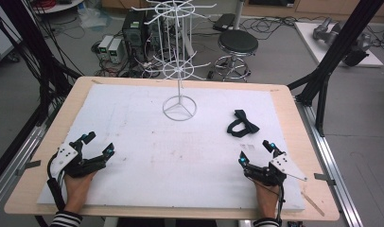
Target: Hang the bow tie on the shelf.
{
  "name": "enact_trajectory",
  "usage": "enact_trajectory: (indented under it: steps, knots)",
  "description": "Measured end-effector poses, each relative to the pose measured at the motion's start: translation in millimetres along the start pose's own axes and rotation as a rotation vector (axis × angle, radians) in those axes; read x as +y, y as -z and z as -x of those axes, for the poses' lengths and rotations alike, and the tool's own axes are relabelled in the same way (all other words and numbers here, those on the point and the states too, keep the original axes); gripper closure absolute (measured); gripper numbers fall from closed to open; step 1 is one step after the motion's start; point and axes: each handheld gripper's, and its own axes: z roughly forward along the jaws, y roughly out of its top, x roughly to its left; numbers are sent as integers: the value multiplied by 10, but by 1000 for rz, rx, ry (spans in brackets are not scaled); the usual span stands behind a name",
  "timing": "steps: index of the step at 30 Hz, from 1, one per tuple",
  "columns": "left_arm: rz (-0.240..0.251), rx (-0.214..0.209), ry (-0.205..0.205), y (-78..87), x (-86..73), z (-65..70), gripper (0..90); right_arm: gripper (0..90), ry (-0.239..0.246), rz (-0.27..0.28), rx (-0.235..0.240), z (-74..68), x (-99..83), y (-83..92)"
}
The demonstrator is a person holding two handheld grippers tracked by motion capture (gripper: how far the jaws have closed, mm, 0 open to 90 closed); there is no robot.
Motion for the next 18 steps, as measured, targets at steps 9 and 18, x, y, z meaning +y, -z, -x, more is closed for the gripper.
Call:
enact_trajectory:
  steps: [9, 18]
  knots:
    - [5, 1, -1, 6, -2, 0, 161, 43, 2, 5, 0, -2, -2, 5]
    - [2, -1, 5, 2, 0, -6, 162, 43, 6, 3, -2, 0, 0, -1]
